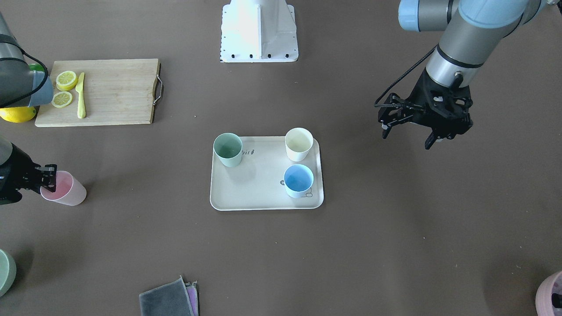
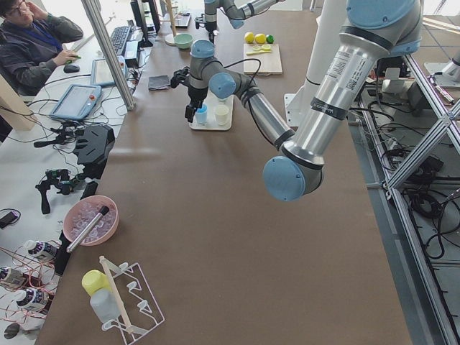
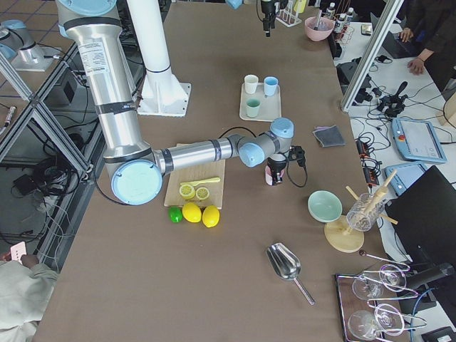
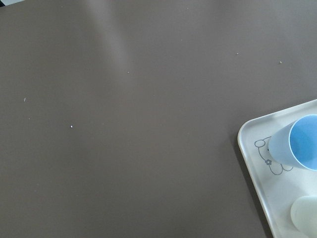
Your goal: Place all cups on tray
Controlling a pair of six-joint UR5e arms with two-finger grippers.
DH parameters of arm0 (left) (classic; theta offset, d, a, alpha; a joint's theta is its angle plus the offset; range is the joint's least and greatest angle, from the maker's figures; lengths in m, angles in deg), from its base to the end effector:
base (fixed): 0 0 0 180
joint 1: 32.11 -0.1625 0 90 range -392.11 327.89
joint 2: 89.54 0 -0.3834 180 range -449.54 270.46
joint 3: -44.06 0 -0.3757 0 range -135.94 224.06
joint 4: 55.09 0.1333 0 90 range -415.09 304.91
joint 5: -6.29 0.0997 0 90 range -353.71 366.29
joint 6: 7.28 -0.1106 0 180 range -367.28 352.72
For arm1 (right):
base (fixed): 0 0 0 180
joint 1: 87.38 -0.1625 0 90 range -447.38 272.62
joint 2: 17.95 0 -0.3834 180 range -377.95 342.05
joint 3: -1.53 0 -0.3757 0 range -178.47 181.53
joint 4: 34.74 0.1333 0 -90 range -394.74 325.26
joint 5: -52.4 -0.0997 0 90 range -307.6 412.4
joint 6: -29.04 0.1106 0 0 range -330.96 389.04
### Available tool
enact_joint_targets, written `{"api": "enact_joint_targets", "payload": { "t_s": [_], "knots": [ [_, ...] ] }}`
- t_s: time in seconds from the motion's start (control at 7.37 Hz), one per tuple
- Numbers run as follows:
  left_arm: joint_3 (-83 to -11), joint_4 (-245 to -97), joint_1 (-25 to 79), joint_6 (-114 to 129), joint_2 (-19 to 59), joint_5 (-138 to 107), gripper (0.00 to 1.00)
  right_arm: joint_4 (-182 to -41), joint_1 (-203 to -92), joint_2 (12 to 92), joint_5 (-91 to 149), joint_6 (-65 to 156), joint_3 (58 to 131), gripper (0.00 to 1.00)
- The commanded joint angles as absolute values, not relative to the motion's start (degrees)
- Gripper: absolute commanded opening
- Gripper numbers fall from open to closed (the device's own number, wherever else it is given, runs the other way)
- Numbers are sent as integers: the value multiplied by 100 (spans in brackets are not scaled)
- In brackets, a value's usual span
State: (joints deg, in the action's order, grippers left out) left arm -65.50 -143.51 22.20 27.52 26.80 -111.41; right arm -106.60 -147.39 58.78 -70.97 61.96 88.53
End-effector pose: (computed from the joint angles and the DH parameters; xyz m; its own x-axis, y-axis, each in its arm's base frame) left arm 0.2668 -0.5118 0.2367 0.6731 0.3091 -0.6718 -0.0405 0.9225 0.3839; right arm -0.2318 -0.5466 0.5025 0.7363 -0.1267 0.6647 0.0470 0.9895 0.1365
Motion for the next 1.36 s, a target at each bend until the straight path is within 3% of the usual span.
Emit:
{"api": "enact_joint_targets", "payload": {
  "t_s": [0.0,0.41,0.68,0.95,1.22],
  "knots": [
    [-6563,-14351,2220,2822,2665,-11139,98,-10663,-14671,5564,-7126,7372,8995,0],
    [-6572,-14351,2185,2919,2656,-11139,98,-10769,-14032,4616,-7056,9576,9048,0],
    [-6563,-14351,2168,2928,2656,-11139,98,-11878,-13269,3581,-6523,10783,9031,0],
    [-6537,-14360,2167,2928,2656,-11148,98,-12193,-12731,3041,-6239,11341,8925,0],
    [-6528,-14360,2106,2937,2656,-11148,98,-12140,-12676,2549,-6151,11412,8365,0]
  ]
}}
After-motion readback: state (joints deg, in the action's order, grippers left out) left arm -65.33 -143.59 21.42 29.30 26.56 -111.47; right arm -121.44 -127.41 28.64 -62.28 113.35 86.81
